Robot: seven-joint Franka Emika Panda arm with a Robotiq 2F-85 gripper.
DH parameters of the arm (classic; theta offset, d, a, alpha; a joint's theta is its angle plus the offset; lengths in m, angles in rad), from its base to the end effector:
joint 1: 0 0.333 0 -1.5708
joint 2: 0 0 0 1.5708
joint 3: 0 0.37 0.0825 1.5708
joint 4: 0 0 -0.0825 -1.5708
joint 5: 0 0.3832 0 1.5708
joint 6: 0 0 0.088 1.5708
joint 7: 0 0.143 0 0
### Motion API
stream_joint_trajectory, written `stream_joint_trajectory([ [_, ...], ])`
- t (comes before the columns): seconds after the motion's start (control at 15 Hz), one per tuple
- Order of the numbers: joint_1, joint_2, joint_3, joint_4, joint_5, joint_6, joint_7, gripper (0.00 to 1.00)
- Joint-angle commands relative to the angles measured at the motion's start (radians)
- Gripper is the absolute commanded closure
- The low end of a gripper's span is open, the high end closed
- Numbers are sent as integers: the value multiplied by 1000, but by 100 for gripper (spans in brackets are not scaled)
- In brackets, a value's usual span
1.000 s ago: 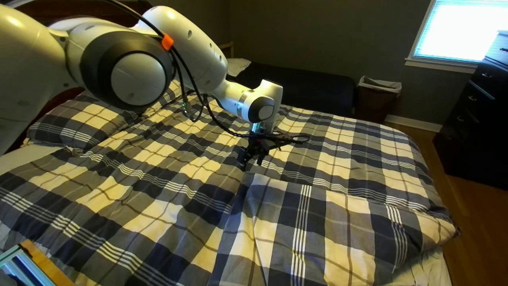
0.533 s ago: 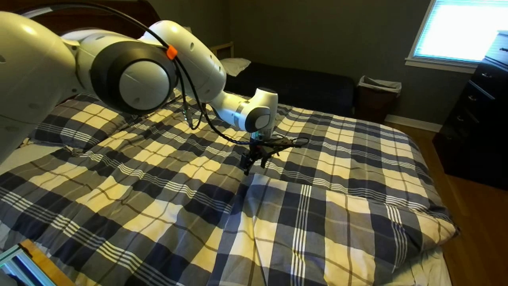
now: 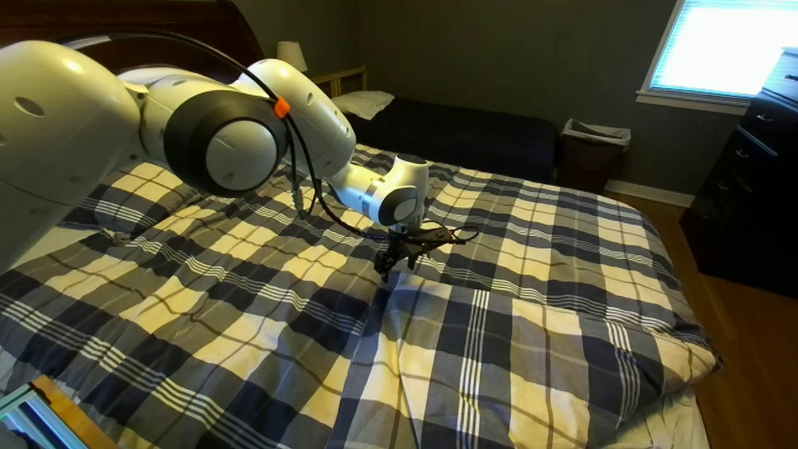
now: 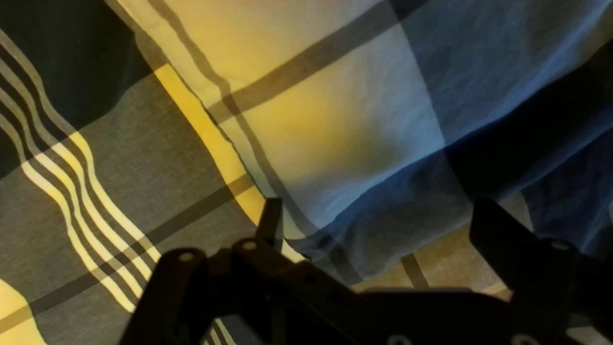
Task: Move the black remote to the right and then cover it with the duvet
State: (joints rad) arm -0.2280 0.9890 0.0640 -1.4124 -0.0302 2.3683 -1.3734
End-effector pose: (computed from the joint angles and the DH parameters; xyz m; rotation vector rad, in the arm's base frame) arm 0.7455 -0.1337 0.0953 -2.5524 -1.7526 -0.0011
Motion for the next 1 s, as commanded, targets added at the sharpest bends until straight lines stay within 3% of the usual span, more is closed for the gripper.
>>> stream_joint_trajectory([
  [0.0, 8, 56, 6, 40, -1, 32, 29, 0],
  [0.27, 9, 98, 10, 71, 0, 44, 51, 1],
  [0.33, 7, 109, 10, 82, 2, 42, 58, 25],
  [0.47, 9, 123, 7, 104, -4, 29, 68, 31],
  [0.93, 3, 127, 6, 127, -15, 2, 56, 84],
])
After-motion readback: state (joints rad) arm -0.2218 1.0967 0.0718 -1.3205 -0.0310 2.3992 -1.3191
